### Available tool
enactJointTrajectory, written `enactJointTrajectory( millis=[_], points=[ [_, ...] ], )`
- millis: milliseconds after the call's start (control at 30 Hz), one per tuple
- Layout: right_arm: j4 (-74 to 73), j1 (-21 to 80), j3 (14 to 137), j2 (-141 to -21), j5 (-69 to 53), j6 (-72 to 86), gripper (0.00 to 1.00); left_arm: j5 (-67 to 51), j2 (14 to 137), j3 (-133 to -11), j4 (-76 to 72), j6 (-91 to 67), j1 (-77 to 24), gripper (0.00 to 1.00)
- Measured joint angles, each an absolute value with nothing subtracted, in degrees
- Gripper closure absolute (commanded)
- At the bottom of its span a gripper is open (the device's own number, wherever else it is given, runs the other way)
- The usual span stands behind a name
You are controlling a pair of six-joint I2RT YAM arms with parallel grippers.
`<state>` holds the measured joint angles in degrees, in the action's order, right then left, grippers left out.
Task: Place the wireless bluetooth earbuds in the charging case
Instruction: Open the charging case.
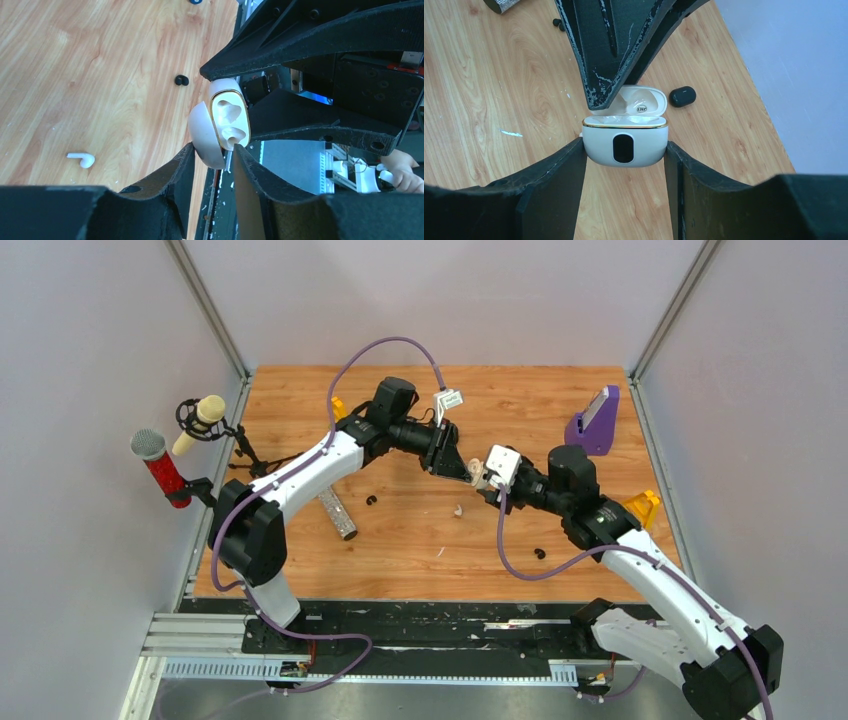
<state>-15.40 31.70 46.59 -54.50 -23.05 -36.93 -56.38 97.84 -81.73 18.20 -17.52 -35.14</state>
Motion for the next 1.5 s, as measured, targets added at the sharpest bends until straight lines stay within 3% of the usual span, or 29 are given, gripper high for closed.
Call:
enactJointTrajectory(
  millis=[233,367,567,1500],
  points=[
    [-15.3,31.7,46.4,-54.3,-22.9,-36.9,1.0,-56.4,97.8,-81.7,18.2,-17.5,-35.1,0.61],
    [-15.3,31.7,46.4,-54.3,-22.9,-36.9,1.0,-56.5,97.8,-81.7,18.2,-17.5,-35.1,0.5],
    [-15.3,31.7,46.4,-53.9,-23.0,-36.5,1.0,-56.5,98.2,-81.7,18.2,-17.6,-35.1,0.47],
    [-15.3,31.7,46.4,-53.4,-23.1,-36.5,1.0,-56.4,98.5,-81.8,18.5,-18.0,-35.1,0.8]
  ],
)
